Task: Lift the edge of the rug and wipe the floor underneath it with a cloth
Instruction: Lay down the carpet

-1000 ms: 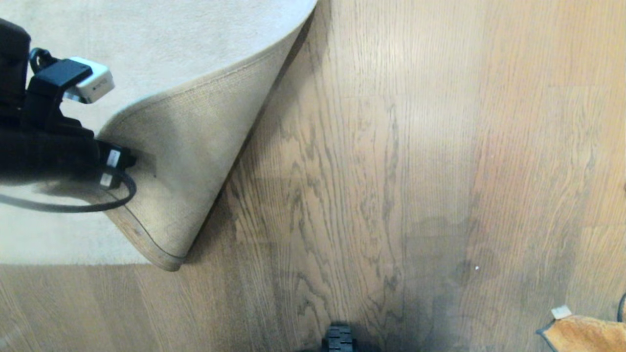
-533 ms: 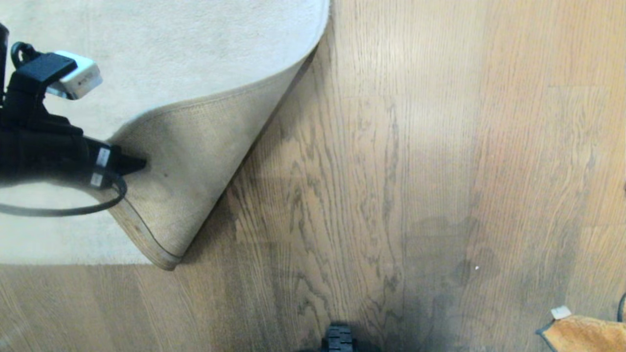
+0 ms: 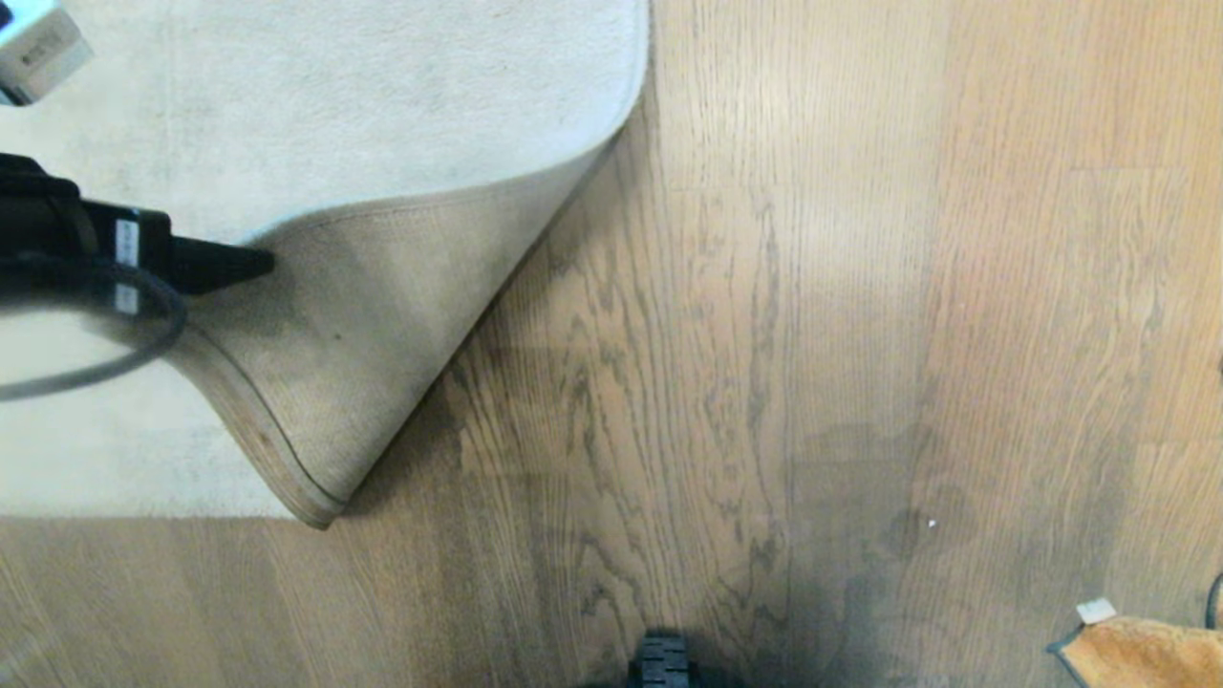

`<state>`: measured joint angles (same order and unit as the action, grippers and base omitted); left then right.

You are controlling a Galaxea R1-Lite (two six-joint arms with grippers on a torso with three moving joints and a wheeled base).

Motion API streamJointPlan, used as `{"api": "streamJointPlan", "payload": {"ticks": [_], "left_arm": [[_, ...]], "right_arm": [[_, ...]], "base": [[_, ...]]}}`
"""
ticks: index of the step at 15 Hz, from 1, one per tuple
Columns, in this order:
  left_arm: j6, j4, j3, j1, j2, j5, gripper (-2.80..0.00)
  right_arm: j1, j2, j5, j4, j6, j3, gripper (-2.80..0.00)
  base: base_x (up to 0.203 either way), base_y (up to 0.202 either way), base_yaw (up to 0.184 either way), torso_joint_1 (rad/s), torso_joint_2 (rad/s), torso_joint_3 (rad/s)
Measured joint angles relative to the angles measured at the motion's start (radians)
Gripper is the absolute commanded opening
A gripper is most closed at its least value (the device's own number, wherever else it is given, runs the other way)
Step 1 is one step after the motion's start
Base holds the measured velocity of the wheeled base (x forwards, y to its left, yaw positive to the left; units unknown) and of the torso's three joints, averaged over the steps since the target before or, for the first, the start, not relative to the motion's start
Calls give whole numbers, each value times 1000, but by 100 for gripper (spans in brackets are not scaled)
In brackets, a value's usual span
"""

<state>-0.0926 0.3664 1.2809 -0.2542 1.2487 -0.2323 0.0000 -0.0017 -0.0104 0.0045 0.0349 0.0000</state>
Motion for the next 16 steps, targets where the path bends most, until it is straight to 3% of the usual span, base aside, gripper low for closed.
{"api": "streamJointPlan", "payload": {"ticks": [8,16], "left_arm": [[17,0,39,-46,-51,-1,0],[64,2,-149,-138,-80,-9,0]], "right_arm": [[0,0,0,0,0,0,-280],[0,0,0,0,0,0,-280]], "base": [[0,0,0,0,0,0],[0,0,0,0,0,0]]}}
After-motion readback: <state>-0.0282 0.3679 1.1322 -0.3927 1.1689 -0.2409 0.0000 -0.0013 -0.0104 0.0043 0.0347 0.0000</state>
